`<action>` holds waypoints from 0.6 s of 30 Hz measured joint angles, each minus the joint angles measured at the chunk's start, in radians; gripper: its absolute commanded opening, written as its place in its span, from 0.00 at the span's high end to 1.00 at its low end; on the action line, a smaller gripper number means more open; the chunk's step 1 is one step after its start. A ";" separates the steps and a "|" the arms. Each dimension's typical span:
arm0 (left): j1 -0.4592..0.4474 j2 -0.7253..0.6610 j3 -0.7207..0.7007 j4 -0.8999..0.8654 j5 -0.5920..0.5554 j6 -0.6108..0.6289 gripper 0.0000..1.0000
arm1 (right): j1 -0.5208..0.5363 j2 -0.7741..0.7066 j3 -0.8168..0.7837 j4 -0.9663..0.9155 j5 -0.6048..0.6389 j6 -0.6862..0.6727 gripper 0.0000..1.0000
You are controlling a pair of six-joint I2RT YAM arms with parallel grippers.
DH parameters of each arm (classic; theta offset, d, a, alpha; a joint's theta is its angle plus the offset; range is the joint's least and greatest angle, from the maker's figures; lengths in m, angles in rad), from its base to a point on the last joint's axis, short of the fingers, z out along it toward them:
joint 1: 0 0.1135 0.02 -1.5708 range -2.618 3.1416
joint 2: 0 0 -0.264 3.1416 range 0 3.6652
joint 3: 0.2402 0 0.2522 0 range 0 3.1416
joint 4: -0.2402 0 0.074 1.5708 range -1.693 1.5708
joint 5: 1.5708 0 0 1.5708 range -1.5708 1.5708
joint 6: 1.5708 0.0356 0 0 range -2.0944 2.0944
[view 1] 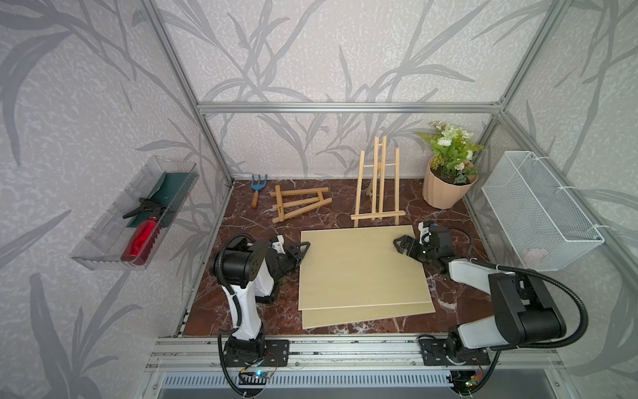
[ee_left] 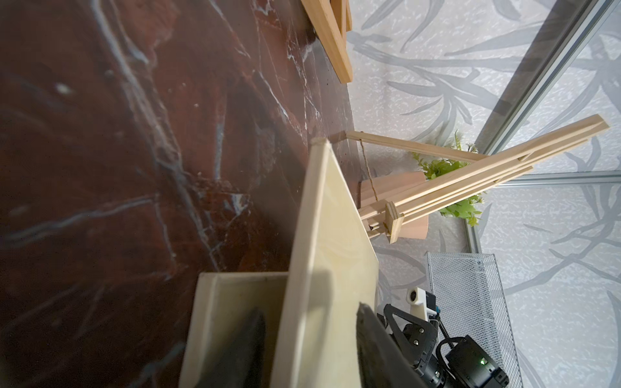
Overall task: Disassemble the easel
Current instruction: Place the drawing board on the drawing board.
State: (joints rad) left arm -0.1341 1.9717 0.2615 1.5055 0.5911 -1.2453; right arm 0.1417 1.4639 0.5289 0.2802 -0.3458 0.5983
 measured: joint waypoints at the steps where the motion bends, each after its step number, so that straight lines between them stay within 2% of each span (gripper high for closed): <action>1: 0.000 -0.004 -0.002 -0.001 -0.006 0.007 0.50 | 0.000 0.000 -0.001 0.000 -0.004 0.001 0.00; 11: -0.005 -0.042 -0.050 -0.008 -0.047 0.066 0.51 | 0.006 -0.007 -0.001 -0.006 -0.032 0.008 0.00; 18: -0.040 -0.109 -0.108 -0.039 -0.081 0.113 0.49 | 0.008 -0.040 -0.001 -0.038 -0.028 -0.002 0.00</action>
State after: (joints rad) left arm -0.1741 1.8622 0.1532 1.4662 0.5102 -1.1320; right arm 0.1497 1.4239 0.5278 0.2420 -0.3737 0.5961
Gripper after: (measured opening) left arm 0.502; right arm 0.998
